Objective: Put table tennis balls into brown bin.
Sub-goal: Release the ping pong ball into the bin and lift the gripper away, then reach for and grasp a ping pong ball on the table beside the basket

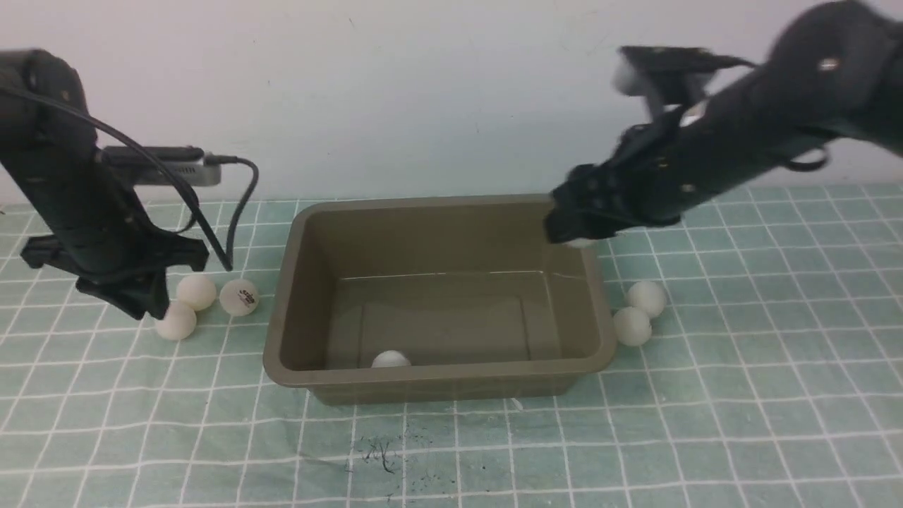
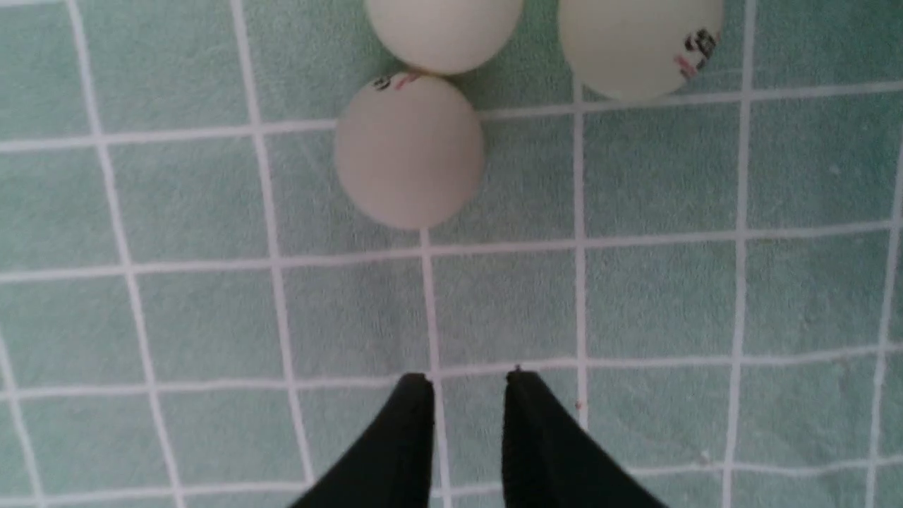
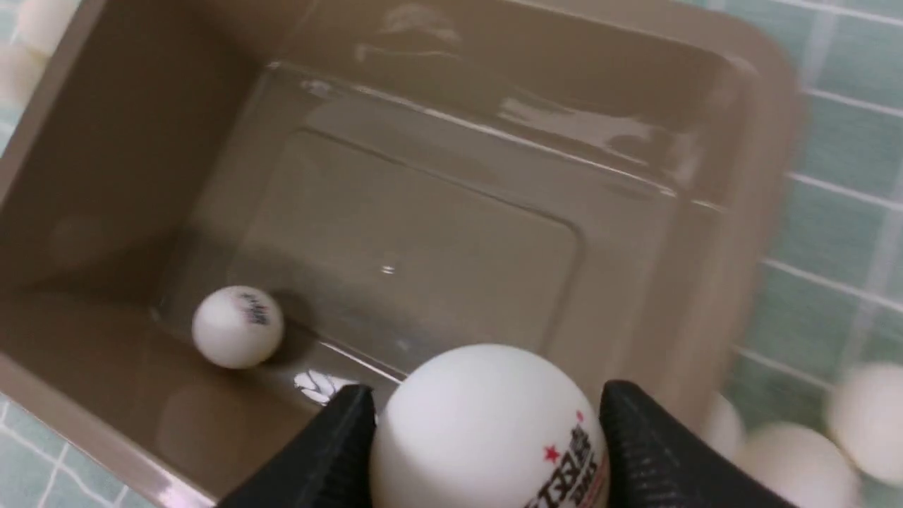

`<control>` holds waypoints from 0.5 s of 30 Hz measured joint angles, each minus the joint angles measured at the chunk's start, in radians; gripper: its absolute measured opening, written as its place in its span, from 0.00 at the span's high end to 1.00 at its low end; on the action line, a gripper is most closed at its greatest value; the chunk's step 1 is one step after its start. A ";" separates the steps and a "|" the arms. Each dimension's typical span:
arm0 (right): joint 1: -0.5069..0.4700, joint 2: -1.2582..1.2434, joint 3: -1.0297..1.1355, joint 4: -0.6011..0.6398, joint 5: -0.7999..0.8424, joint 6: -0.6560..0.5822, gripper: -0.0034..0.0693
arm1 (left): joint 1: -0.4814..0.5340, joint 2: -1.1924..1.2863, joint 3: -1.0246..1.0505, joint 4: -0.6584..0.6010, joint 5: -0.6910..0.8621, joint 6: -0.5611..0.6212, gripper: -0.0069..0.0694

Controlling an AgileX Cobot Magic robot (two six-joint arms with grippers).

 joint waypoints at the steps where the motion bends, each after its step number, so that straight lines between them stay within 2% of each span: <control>1: 0.002 0.011 -0.007 -0.002 0.006 -0.001 0.36 | 0.000 0.009 0.000 0.000 -0.007 0.001 0.64; 2: 0.016 0.045 -0.063 -0.025 0.065 -0.002 0.26 | 0.000 0.031 0.000 0.001 -0.034 0.002 0.51; 3: 0.019 0.058 -0.086 -0.034 0.091 -0.003 0.19 | 0.000 0.039 0.000 0.002 -0.047 0.003 0.47; 5: 0.022 0.066 -0.133 -0.063 0.139 -0.003 0.09 | 0.000 0.065 0.000 0.008 -0.089 0.007 0.32; 6: 0.022 0.066 -0.133 -0.063 0.139 -0.003 0.09 | 0.000 0.067 0.000 0.008 -0.089 0.007 0.31; 7: 0.022 0.065 -0.166 -0.085 0.163 -0.004 0.04 | 0.000 0.082 0.000 0.010 -0.115 0.008 0.25; 9: 0.022 0.048 -0.197 -0.119 0.186 -0.005 0.01 | 0.000 0.110 0.000 0.010 -0.173 0.008 0.16; 12: 0.022 0.023 -0.209 -0.159 0.206 -0.004 0.02 | 0.000 0.145 0.000 0.014 -0.214 0.008 0.15; 15: 0.019 -0.004 -0.210 -0.204 0.224 0.006 0.09 | 0.000 0.171 0.000 0.017 -0.216 0.007 0.24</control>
